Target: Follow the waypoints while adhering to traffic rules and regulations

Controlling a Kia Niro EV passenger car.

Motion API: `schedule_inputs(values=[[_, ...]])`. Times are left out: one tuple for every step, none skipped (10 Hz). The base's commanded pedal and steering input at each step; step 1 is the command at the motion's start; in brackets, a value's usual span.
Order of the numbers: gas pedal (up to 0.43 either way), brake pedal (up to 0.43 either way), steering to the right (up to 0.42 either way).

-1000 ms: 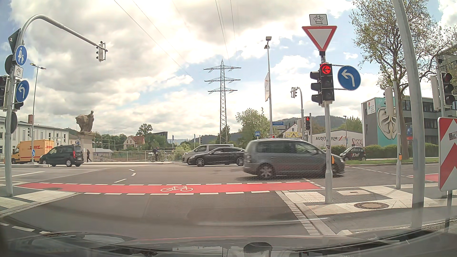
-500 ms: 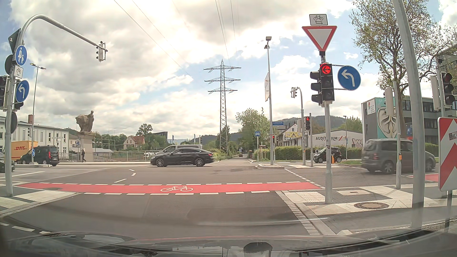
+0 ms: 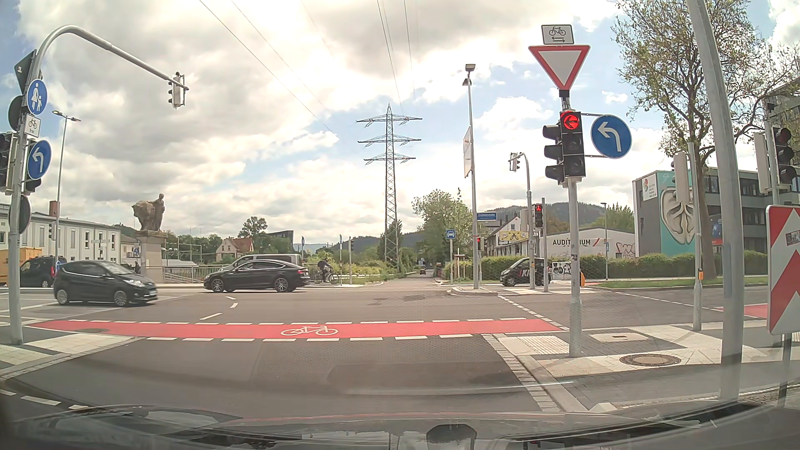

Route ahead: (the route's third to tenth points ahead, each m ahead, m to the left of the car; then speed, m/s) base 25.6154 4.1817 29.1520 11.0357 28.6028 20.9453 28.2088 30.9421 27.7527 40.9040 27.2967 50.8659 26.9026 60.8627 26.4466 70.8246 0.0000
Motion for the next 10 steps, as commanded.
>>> schedule_inputs(values=[[0.000, 0.250, -0.004], [0.000, 0.250, -0.004], [0.000, 0.250, -0.004], [0.000, 0.250, -0.004], [0.000, 0.250, -0.004], [0.000, 0.244, -0.004], [0.000, 0.250, -0.004], [0.000, 0.250, -0.004], [0.000, 0.250, -0.004], [0.000, 0.250, -0.004]])
